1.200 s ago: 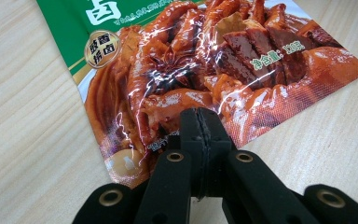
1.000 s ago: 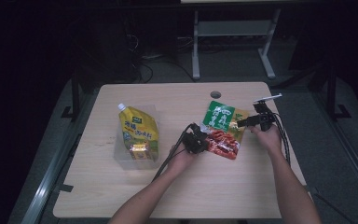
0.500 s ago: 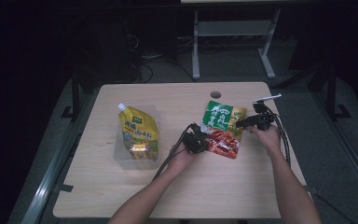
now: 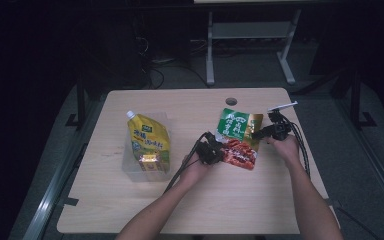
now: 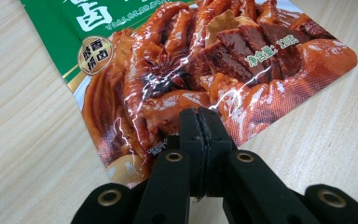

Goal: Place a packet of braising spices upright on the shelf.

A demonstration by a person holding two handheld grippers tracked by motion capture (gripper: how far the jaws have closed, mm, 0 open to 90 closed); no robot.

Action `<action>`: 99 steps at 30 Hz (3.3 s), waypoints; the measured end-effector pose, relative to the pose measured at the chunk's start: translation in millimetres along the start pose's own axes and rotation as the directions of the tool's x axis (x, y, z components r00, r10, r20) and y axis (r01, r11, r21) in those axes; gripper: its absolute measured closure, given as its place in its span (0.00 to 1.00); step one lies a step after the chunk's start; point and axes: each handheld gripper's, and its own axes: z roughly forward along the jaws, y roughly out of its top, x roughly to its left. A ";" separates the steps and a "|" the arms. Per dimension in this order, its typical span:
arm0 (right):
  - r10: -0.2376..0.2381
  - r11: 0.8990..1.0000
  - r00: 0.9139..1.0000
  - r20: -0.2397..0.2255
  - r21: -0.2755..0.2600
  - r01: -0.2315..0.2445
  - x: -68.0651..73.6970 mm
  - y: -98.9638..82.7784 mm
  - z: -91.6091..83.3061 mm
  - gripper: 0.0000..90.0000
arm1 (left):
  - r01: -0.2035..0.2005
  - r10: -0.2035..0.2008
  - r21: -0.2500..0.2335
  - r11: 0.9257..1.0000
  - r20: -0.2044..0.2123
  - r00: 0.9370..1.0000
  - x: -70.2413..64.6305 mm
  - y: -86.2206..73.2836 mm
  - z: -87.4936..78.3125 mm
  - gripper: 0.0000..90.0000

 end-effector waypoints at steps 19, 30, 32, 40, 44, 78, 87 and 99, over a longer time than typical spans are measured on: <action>-0.034 0.999 0.999 0.002 0.015 0.034 4.9 0.5 0.5 1.00 | 0.018 -0.018 -0.017 1.000 0.003 1.000 -0.8 0.1 1.6 0.99; -0.070 0.998 0.998 -0.002 0.001 0.070 12.8 1.3 -5.7 1.00 | 0.014 -0.014 -0.015 1.000 -0.004 1.000 -2.3 0.8 1.6 0.94; -0.069 0.998 0.998 0.000 0.004 0.069 12.0 1.3 -4.1 1.00 | 0.014 -0.014 -0.011 1.000 -0.004 1.000 -2.1 1.1 1.5 0.94; -0.046 0.999 0.998 -0.030 0.007 0.047 7.8 2.0 0.8 0.89 | 0.019 -0.019 -0.009 1.000 0.000 1.000 -2.2 1.6 1.8 0.94; -0.045 0.999 0.999 -0.031 0.009 0.045 9.2 2.5 4.4 0.86 | 0.019 -0.019 -0.007 1.000 0.000 1.000 -2.4 1.6 1.8 0.94; -0.127 0.992 0.992 0.007 0.001 0.127 33.0 3.5 -3.3 1.00 | 0.050 -0.048 -0.051 0.997 0.032 0.998 -2.7 1.2 -5.7 0.83; -0.219 0.971 0.976 0.016 -0.097 0.220 62.2 0.8 -33.1 1.00 | 0.034 -0.029 -0.089 0.995 0.052 0.998 -10.5 -5.3 -26.3 0.71; -0.335 0.926 0.942 0.029 -0.173 0.335 105.2 -7.7 -58.5 1.00 | -0.020 0.028 -0.122 0.992 0.063 0.998 -26.5 -22.0 -49.6 0.60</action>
